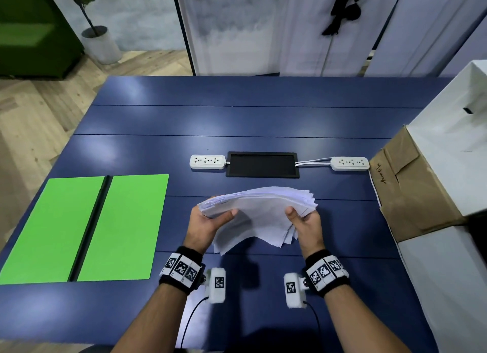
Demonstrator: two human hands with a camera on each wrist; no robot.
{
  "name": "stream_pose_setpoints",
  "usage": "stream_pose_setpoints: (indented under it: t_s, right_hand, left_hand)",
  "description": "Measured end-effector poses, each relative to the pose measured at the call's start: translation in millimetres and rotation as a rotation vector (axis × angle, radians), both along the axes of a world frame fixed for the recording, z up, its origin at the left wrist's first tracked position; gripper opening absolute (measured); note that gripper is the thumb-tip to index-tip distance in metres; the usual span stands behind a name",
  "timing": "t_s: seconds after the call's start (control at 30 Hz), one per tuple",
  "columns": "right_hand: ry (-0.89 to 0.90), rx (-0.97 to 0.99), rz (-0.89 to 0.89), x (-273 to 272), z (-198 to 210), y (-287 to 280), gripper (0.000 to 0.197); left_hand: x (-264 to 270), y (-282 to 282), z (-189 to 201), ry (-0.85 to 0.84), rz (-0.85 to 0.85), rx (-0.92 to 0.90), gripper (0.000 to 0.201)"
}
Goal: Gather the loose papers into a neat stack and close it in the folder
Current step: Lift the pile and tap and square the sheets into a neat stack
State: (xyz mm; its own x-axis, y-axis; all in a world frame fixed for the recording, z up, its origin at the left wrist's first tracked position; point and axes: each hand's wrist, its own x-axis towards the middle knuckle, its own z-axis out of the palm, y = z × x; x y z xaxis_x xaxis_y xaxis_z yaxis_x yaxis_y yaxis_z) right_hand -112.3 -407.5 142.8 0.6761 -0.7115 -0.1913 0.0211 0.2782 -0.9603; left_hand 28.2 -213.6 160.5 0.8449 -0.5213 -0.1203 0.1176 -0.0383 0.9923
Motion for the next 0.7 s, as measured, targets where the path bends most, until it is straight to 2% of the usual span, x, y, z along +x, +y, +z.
stream_pose_setpoints:
  t_s: [0.03, 0.07, 0.2, 0.33, 0.5, 0.7]
  right_hand:
    - [-0.033, -0.018, -0.051, 0.5, 6.2, 1.8, 0.074]
    - [-0.058, -0.054, -0.105, 2.0, 13.3, 4.8, 0.076]
    - [-0.083, -0.209, -0.307, 9.1, 34.8, 17.3, 0.058]
    - [-0.045, -0.224, -0.405, 20.1, 41.5, 21.9, 0.046]
    - [-0.014, -0.257, -0.423, 23.0, 35.7, 14.5, 0.022]
    - [0.018, -0.355, -0.368, 23.1, 40.6, 21.4, 0.023]
  left_hand:
    - [-0.3, 0.5, -0.2, -0.004, -0.008, -0.004, 0.024]
    - [-0.8, 0.9, -0.9, -0.01, -0.018, -0.005, 0.023]
    - [-0.4, 2.8, -5.4, -0.021, -0.034, -0.029, 0.025]
    - [-2.2, 2.6, -5.9, -0.045, -0.029, -0.045, 0.028]
    - [-1.8, 3.0, -7.8, -0.059, -0.007, -0.033, 0.028]
    - [0.7, 5.5, -13.3, -0.022, 0.025, -0.059, 0.039]
